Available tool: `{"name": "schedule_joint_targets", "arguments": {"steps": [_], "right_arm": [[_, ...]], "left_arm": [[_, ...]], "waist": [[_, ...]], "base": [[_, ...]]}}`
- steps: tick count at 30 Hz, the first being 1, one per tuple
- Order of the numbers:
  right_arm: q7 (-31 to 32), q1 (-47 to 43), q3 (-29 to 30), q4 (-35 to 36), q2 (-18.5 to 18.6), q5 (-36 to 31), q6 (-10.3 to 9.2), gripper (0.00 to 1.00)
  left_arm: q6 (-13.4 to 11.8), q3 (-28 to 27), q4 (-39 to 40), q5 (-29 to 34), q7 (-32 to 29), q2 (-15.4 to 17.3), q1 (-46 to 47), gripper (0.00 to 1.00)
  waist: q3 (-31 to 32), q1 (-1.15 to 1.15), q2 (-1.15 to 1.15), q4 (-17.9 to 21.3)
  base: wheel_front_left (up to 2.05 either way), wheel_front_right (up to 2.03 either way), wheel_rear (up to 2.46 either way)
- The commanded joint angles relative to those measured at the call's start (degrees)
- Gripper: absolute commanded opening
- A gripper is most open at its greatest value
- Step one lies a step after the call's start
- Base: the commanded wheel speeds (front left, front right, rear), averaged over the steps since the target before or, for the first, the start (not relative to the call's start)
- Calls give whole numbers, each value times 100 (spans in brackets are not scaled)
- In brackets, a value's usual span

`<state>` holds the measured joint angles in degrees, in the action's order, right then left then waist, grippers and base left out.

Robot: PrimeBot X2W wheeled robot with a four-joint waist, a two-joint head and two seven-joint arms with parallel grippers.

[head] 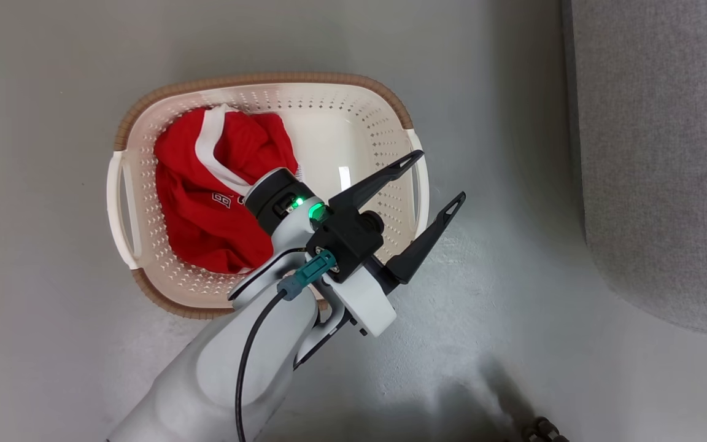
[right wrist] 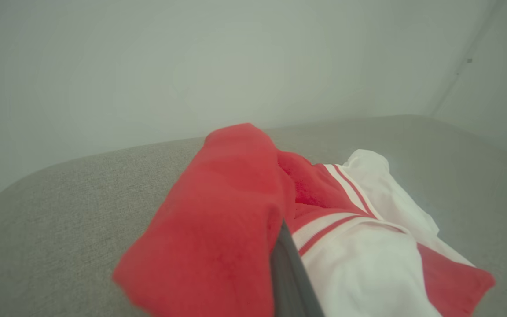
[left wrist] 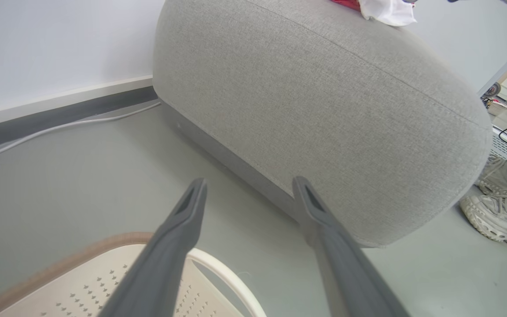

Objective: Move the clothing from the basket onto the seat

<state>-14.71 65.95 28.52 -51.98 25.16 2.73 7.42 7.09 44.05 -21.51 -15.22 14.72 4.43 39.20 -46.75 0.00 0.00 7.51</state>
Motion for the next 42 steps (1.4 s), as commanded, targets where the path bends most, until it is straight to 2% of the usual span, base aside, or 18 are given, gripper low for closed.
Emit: {"name": "schedule_joint_targets", "arguments": {"steps": [1, 2, 3, 11, 23, 34, 42], "right_arm": [[-29, -296, -30, 84, 188, 141, 7, 40], [-29, -424, -78, 81, 176, 219, 7, 76], [-29, -558, -147, 81, 159, 285, 7, 100], [-29, -1529, -683, 461, 19, 683, 7, 100], [-29, -2833, -1771, 1197, -505, 1033, 7, 100], [-29, -3513, -2547, 2037, -926, 1435, 7, 100], [-29, -4050, -3166, 2724, -1203, 1556, 7, 100]], "left_arm": [[39, -92, 141, -29, 28, -25, -124, 100], [39, -90, 143, -45, 28, -36, -133, 100], [39, -89, 147, -61, 28, -46, -142, 100], [39, -178, 183, -196, 28, -106, -277, 100], [39, -582, 149, -292, 28, -146, -837, 100], [32, -1772, 137, -209, 28, -154, -1610, 100], [-78, -2910, 305, -53, 28, -155, -2210, 100]], "waist": [[50, 0, 0, -31], [80, 0, 0, -46], [117, 0, 0, -60], [561, 0, 0, -161], [1667, 0, 0, -411], [2673, 0, 0, -655], [3385, 0, 0, -881]], "base": [[0, 0, 0], [0, 0, 0], [0, 0, 0], [0, 0, 0], [0, 0, 0], [0, 0, 0], [0, 0, 0]]}}
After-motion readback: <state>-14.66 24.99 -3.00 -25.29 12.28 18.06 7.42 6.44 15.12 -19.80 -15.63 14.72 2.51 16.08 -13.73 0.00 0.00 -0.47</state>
